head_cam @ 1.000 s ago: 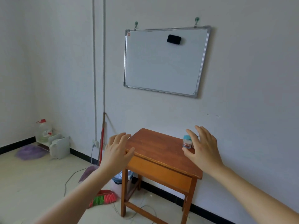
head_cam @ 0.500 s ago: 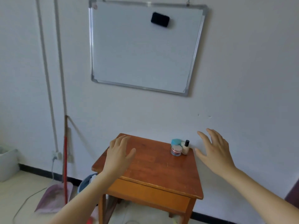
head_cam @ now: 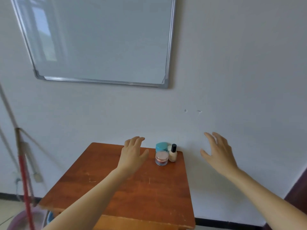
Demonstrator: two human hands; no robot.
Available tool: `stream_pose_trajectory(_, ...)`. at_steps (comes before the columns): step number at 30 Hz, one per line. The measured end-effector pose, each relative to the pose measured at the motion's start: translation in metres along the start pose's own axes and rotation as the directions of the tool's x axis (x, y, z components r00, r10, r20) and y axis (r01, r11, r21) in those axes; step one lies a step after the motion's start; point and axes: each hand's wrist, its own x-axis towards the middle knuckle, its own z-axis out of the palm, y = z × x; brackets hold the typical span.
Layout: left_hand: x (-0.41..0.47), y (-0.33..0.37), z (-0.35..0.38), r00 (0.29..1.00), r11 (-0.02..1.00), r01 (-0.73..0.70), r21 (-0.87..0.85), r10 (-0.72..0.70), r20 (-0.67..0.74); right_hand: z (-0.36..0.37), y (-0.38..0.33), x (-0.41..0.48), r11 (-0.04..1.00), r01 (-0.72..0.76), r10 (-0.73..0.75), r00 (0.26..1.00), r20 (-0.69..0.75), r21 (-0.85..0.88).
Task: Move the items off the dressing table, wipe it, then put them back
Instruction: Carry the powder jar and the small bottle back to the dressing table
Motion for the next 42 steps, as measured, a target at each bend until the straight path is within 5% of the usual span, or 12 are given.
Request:
stream_pose_trajectory(10,0.032,-0.044,0.126,0.945,0.980,0.195,0.025,-0.195,0.265,0.133,0.001,0.029,0.938,-0.159,0.078,0.962,0.261,0.307)
stream_pose_trajectory(13,0.044,-0.066,0.152,0.916,0.971,0.241,-0.006,-0.225,0.332,0.168,-0.008,0.037,0.845,-0.324,0.178,0.920,0.348,0.425)
stream_pose_trajectory(17,0.062,-0.089,0.180,0.888,0.957,0.285,-0.061,-0.239,0.393,0.201,-0.018,0.053,0.598,-0.596,0.406,0.802,0.439,0.536)
stream_pose_trajectory(27,0.093,-0.095,0.237,0.904,0.932,0.314,-0.183,-0.235,0.357,0.243,-0.020,0.065,0.445,-0.720,0.572,0.686,0.450,0.532)
stream_pose_trajectory(36,0.111,-0.087,0.259,0.930,0.942,0.277,-0.188,-0.213,0.299,0.249,0.000,0.101,0.588,-0.597,0.469,0.801,0.372,0.545)
stream_pose_trajectory(42,0.126,-0.087,0.269,0.918,0.954,0.269,-0.133,-0.212,0.335,0.259,0.005,0.130,0.588,-0.521,0.365,0.854,0.371,0.619)
